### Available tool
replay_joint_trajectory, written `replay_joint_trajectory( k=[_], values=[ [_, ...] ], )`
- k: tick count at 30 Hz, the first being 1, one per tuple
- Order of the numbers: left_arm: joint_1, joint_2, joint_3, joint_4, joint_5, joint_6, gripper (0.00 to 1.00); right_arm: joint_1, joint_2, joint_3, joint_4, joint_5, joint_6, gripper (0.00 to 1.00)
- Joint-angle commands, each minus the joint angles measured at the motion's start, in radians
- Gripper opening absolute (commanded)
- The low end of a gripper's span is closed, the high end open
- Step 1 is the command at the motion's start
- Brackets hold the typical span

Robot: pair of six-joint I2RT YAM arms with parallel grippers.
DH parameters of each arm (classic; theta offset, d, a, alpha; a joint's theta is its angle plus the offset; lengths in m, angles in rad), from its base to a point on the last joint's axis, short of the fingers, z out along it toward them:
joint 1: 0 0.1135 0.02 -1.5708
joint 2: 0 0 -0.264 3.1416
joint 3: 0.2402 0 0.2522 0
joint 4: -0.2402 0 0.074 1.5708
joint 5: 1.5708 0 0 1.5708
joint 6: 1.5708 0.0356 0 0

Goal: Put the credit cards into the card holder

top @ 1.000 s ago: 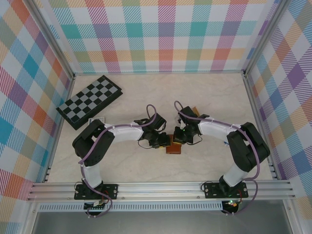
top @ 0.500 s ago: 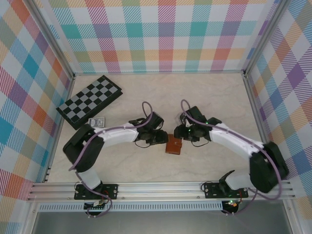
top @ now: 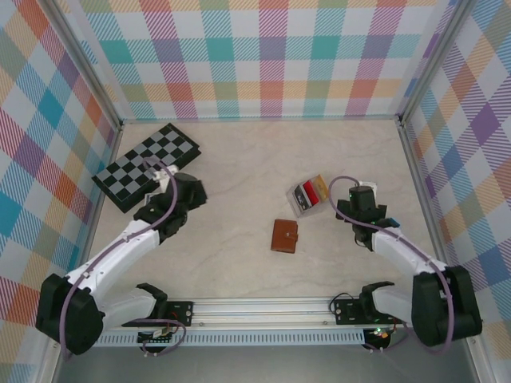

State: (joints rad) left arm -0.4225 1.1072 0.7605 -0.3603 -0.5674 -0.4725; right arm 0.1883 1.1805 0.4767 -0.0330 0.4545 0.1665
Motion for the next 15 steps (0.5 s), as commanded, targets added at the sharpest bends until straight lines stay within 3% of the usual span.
replay_joint_trajectory(
  k=[1,5,7,10,15],
  values=[
    [0.077,-0.023,-0.084,0.13,-0.159,0.169,1.0,-0.041,0.079,-0.013,0.334,-0.142,-0.126,0.93],
    [0.126,-0.006,-0.27,0.507,-0.138,0.394,1.0,-0.05,0.153,-0.018,0.516,-0.215,-0.182,0.93],
    [0.17,0.035,-0.312,0.603,-0.069,0.397,1.0,-0.064,0.188,-0.033,0.616,-0.239,-0.187,0.94],
    [0.204,0.132,-0.336,0.733,0.004,0.392,1.0,-0.084,0.228,0.005,0.596,-0.221,-0.171,0.94],
    [0.218,0.254,-0.336,0.933,0.085,0.438,1.0,-0.117,0.297,-0.076,0.833,-0.275,-0.156,0.94]
  ],
)
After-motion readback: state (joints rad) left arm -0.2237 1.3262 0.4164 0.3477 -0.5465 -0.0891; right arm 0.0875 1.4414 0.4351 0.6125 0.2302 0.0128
